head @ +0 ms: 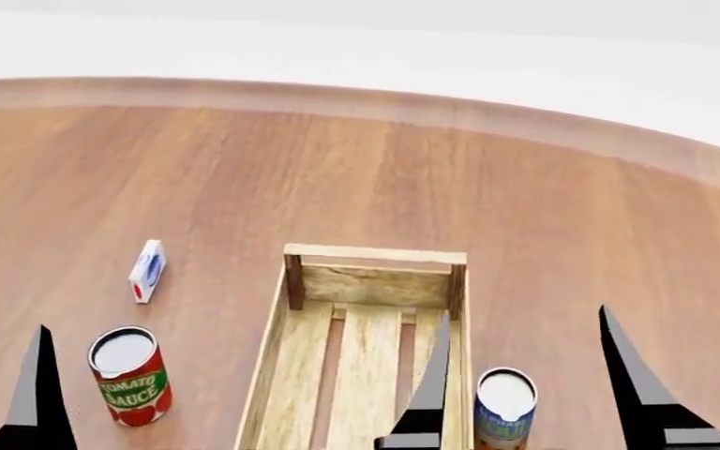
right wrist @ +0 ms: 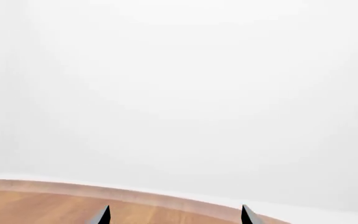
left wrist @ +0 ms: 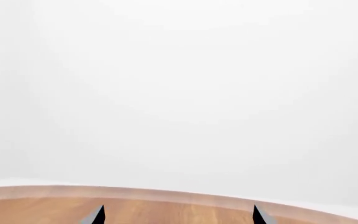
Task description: Pick up the butter and put it in the tray.
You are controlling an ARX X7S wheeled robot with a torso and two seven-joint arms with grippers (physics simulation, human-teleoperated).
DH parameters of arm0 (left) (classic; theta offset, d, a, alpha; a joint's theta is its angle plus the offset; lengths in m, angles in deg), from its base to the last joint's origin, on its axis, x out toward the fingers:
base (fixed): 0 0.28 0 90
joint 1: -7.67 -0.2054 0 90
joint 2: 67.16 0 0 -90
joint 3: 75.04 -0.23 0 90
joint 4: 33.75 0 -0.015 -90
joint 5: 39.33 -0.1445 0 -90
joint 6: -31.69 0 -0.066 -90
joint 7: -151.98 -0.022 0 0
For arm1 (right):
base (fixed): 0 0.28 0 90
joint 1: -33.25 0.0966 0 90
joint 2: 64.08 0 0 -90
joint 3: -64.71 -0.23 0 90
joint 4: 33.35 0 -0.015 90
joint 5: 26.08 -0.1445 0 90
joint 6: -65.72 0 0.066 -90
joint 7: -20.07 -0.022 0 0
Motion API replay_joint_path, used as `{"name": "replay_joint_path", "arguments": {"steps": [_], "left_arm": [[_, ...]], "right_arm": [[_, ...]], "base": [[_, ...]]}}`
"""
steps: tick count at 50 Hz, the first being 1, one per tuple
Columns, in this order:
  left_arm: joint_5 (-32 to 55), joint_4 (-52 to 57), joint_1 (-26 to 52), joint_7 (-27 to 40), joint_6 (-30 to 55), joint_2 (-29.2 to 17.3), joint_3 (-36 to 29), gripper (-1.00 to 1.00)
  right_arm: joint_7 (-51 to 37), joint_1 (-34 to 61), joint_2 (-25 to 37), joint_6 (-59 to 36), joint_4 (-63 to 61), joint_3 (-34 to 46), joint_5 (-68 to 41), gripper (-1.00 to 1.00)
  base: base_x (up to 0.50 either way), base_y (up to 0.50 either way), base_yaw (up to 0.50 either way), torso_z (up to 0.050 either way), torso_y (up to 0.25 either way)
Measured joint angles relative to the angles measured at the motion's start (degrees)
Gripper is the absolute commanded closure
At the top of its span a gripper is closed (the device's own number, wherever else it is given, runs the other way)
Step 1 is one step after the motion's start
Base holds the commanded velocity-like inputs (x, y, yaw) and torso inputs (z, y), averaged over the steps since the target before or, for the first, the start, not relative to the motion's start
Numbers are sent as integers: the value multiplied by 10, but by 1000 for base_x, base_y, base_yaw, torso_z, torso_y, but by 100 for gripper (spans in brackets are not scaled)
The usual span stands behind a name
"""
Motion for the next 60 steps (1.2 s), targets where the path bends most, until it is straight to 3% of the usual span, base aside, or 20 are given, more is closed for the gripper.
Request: {"name": "replay_joint_path", "arguments": {"steps": [17,31,45,60], "left_arm": [[-1,-2,0,8,-5,-9,-9,-100],[6,-1,-2,14,-6,-14,-16,-100],[15,-1,-3,19,-5,-17,-24,-100],[17,-7,-4,23,-8,-22,-34,-100]], "right_arm": [[6,2,13,2,6,23,2,-100],[34,-19,38,11,-9,16,-31,-100],[173,-145,149,87,-41,-83,-172,-100],[275,-299,240,140,-40,-190,-238,-100]], "base": [[0,0,491,0,0],[0,0,0,0,0],[0,0,0,0,0],[0,0,0,0,0]]}}
